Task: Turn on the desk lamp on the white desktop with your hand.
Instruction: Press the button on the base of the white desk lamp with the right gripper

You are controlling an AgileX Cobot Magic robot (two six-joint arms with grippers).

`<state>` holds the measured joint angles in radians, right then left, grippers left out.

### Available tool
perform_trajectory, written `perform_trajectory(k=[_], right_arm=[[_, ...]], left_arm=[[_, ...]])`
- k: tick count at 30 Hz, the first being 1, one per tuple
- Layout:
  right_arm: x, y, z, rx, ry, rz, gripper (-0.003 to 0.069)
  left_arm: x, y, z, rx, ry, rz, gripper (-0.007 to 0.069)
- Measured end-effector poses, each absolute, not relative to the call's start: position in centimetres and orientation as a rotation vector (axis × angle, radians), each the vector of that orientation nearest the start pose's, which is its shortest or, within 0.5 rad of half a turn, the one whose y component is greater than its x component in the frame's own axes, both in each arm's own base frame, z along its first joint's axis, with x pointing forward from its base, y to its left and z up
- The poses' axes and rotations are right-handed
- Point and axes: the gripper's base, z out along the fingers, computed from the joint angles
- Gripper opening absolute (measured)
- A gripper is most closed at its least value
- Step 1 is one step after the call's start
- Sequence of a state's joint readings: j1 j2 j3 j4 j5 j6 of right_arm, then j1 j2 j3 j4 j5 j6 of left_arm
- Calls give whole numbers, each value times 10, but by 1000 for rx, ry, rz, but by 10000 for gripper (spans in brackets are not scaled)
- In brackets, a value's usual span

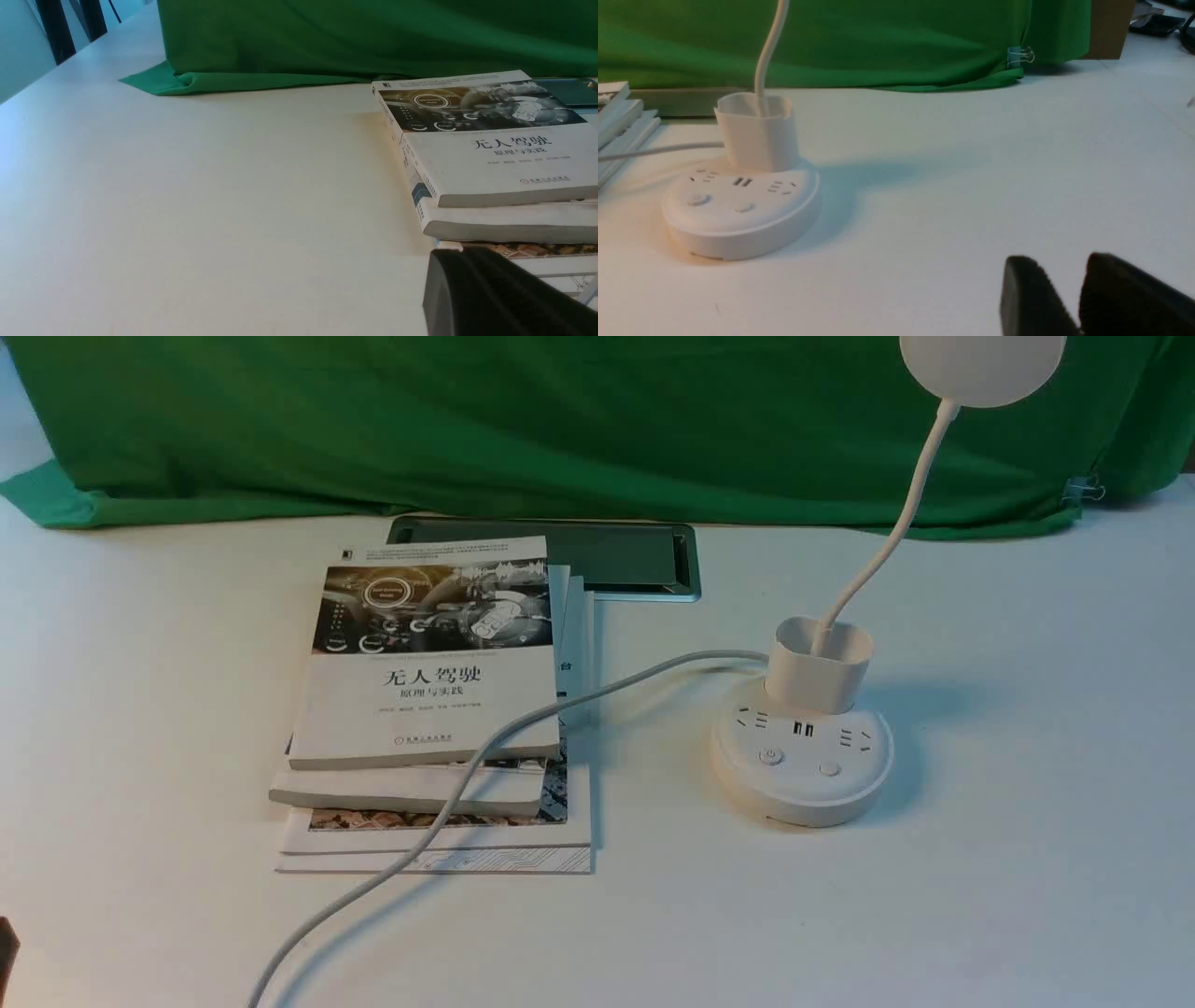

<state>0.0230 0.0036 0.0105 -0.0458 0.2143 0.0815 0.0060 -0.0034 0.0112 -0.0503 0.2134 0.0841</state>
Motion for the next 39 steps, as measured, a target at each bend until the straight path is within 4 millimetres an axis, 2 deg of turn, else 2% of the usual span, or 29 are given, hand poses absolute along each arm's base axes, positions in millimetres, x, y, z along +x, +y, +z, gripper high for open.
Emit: perform_trajectory(k=[35, 39], right_arm=[[56, 0, 190, 19, 1712, 36, 240], [56, 1, 190, 86, 1711, 99, 240]], left_arm=[[56, -1, 190, 33, 1703, 21, 21], [56, -1, 190, 33, 1703, 21, 21]])
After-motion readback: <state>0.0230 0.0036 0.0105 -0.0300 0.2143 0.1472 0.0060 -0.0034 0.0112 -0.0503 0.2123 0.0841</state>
